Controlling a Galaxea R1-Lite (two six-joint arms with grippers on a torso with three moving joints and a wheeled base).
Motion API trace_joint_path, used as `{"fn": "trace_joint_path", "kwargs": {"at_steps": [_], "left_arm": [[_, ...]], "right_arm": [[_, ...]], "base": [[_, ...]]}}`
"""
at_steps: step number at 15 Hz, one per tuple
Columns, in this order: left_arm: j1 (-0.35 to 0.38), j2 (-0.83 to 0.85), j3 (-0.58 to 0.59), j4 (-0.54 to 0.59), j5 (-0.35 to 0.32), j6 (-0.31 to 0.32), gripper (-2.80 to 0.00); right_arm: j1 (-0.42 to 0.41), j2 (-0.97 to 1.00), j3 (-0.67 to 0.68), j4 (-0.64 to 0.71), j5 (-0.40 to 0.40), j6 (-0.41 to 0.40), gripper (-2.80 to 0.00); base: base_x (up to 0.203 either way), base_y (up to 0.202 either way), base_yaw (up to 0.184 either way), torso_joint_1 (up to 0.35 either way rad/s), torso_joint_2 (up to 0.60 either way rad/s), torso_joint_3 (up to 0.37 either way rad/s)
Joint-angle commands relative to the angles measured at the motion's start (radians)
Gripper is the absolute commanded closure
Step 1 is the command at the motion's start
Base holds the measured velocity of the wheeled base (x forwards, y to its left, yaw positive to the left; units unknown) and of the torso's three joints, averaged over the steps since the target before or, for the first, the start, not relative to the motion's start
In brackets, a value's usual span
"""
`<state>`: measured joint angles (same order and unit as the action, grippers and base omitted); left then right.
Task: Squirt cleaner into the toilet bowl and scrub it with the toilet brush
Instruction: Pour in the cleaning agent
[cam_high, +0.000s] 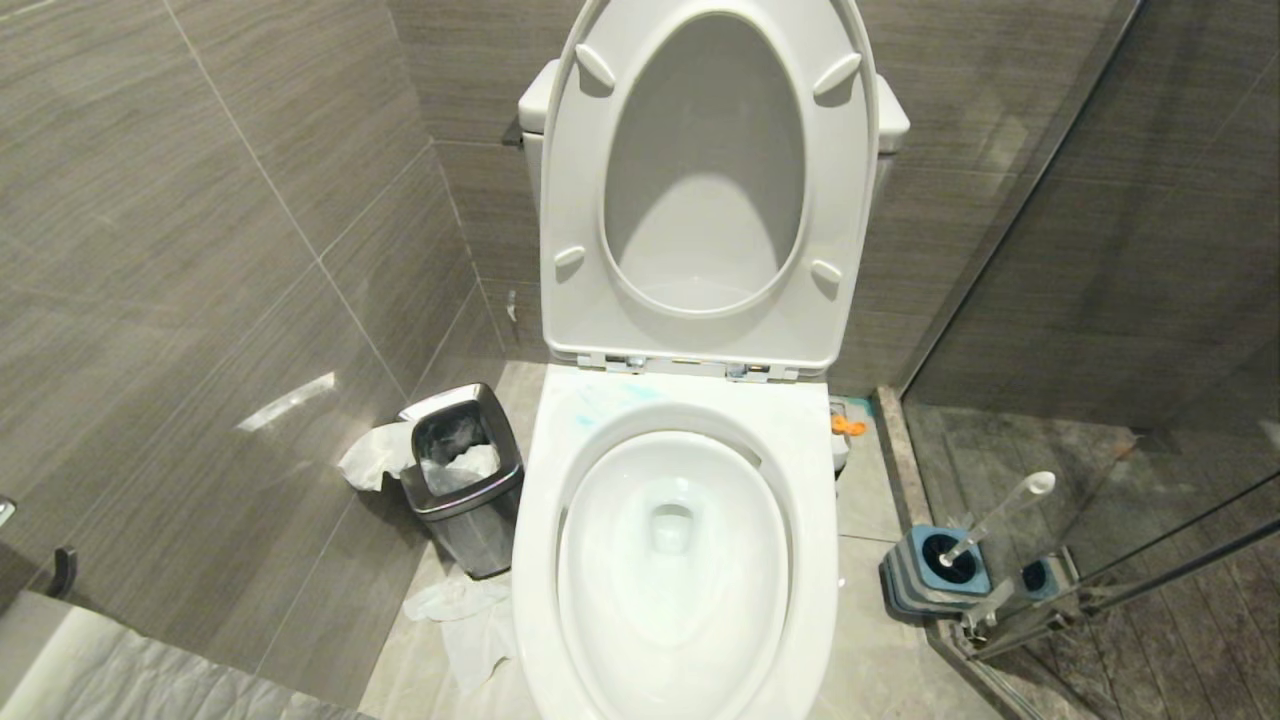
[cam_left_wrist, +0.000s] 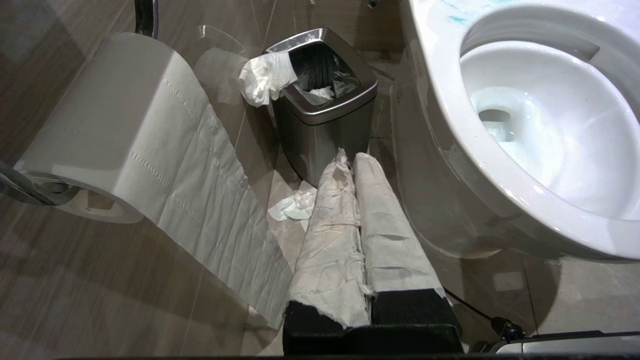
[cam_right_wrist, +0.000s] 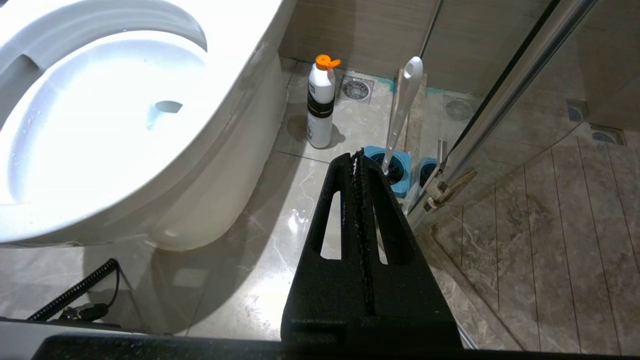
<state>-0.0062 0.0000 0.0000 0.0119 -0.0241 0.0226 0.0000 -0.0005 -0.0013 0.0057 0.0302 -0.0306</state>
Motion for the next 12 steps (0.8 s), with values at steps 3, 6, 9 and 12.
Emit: {"fn": "trace_joint_path", "kwargs": {"at_steps": [3, 6, 9, 12], "left_arm": [[0.000, 0.002, 0.002, 0.000, 0.000, 0.000, 0.00], [0.000, 0.002, 0.002, 0.000, 0.000, 0.000, 0.00], [0.000, 0.002, 0.002, 0.000, 0.000, 0.000, 0.00], [0.000, 0.002, 0.002, 0.000, 0.000, 0.000, 0.00]], "right_arm": [[0.000, 0.001, 0.000, 0.000, 0.000, 0.000, 0.00], [0.000, 0.001, 0.000, 0.000, 0.000, -0.002, 0.00], [0.000, 0.001, 0.001, 0.000, 0.000, 0.000, 0.00], [0.000, 0.001, 0.000, 0.000, 0.000, 0.000, 0.00]], "base": [[0.000, 0.000, 0.000, 0.000, 0.00, 0.000], [0.000, 0.000, 0.000, 0.000, 0.00, 0.000], [0.000, 0.000, 0.000, 0.000, 0.00, 0.000], [0.000, 0.000, 0.000, 0.000, 0.00, 0.000]]}}
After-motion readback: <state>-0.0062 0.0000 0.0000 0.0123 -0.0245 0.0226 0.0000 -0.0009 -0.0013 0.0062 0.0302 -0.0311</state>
